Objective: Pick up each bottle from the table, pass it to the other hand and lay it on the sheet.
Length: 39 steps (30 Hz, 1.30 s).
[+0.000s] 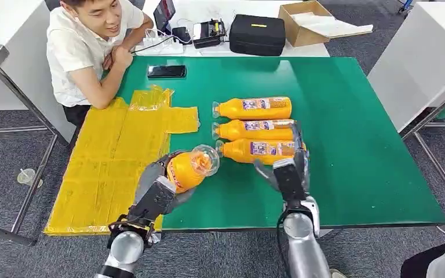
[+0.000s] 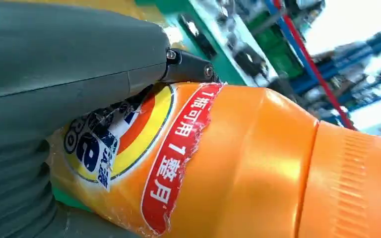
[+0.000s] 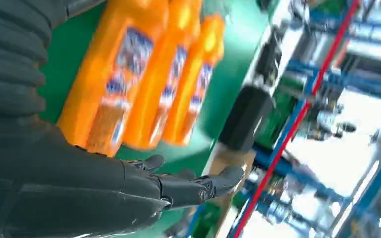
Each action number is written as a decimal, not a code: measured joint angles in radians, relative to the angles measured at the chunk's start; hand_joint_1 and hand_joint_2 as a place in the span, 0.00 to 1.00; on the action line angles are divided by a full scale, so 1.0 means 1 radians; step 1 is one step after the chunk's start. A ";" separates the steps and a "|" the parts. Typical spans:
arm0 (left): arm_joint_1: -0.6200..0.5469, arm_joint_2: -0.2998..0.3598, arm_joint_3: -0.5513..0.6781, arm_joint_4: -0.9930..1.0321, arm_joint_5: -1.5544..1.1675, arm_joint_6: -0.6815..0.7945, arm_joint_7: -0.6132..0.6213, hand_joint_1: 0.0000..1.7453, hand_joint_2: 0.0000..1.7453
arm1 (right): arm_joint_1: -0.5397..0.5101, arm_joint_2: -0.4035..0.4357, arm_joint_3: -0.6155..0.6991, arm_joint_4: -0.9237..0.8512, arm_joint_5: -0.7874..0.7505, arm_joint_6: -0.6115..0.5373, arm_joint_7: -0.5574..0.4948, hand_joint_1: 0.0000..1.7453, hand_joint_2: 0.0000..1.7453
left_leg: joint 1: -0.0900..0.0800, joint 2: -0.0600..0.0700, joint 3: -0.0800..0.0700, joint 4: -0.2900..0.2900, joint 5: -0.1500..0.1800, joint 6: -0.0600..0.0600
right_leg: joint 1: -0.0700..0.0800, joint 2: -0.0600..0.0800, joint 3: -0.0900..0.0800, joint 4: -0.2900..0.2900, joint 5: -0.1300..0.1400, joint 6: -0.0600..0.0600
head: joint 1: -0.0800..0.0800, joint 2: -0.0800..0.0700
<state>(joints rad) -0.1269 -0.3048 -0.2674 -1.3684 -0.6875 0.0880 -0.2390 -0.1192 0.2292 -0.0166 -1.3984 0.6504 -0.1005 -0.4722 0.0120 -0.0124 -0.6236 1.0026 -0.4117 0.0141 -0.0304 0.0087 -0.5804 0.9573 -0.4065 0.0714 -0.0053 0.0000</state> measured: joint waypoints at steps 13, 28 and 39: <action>-0.209 0.003 0.127 0.198 -0.662 0.202 0.225 1.00 1.00 | -0.017 0.060 -0.027 -0.034 0.042 0.028 -0.047 0.00 1.00 | 0.000 0.000 0.000 0.000 0.001 -0.001 | 0.000 0.000 0.000 0.001 0.000 0.000 | 0.000 0.000; -0.371 0.045 0.266 0.596 -0.818 0.167 0.289 1.00 1.00 | -0.036 0.057 0.015 -0.004 0.001 0.034 -0.062 0.00 1.00 | 0.000 -0.001 -0.001 0.000 0.002 -0.001 | 0.000 0.000 0.000 0.001 0.000 0.000 | 0.000 0.000; -0.438 0.057 0.330 0.739 -0.822 0.171 0.239 0.00 1.00 | -0.045 0.050 0.028 0.041 0.008 0.034 -0.076 0.00 1.00 | 0.000 -0.002 -0.001 0.000 0.002 -0.001 | 0.000 0.000 0.000 0.002 0.000 0.000 | 0.000 0.000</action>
<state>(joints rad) -0.5650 -0.2476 0.0626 -0.6295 -1.5091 0.2594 -0.0004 -0.1642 0.2789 0.0110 -1.3569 0.6580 -0.0660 -0.5485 0.0121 -0.0143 -0.6242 1.0026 -0.4096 0.0130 -0.0303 0.0085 -0.5803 0.9595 -0.4064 0.0714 -0.0053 0.0000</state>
